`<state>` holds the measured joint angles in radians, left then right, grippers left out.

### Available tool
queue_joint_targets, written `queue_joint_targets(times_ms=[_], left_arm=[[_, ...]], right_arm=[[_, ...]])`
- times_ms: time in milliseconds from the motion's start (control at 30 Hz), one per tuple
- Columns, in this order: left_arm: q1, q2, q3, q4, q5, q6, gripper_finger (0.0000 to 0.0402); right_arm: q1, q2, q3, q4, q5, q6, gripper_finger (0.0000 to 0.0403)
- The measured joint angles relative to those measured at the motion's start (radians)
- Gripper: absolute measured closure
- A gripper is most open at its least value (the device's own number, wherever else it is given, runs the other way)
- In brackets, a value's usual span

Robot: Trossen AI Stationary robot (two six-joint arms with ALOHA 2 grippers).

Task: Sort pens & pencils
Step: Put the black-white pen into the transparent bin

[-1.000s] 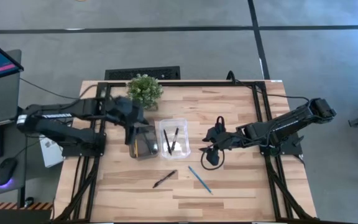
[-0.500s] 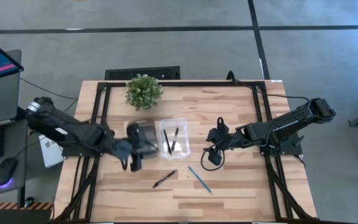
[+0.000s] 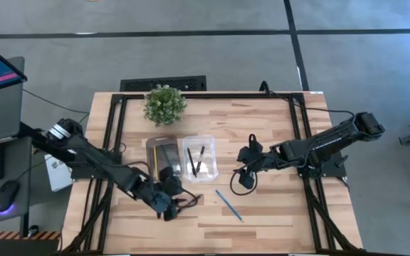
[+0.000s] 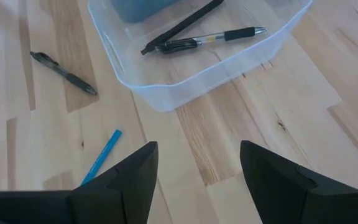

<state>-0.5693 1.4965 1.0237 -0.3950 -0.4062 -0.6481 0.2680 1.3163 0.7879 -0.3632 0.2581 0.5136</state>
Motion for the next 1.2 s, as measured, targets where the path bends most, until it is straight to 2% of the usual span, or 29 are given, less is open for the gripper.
queue_joint_targets(times_ms=[433, 867, 1200], left_arm=[[-0.002, 0.167, 0.0, 0.069, 0.062, -0.23, 0.0246], [-0.023, 0.226, 0.001, 0.041, 0.214, -0.367, 0.0246], [-0.026, 0.261, -0.001, -0.043, 0.22, -0.466, 0.0246]], right_arm=[[0.0, 0.0, 0.0, -0.003, 0.0, -0.105, 0.0154], [0.0, 0.0, 0.0, -0.016, 0.0, -0.148, 0.0154], [0.0, 0.0, 0.0, 0.001, 0.0, -0.148, 0.0154]])
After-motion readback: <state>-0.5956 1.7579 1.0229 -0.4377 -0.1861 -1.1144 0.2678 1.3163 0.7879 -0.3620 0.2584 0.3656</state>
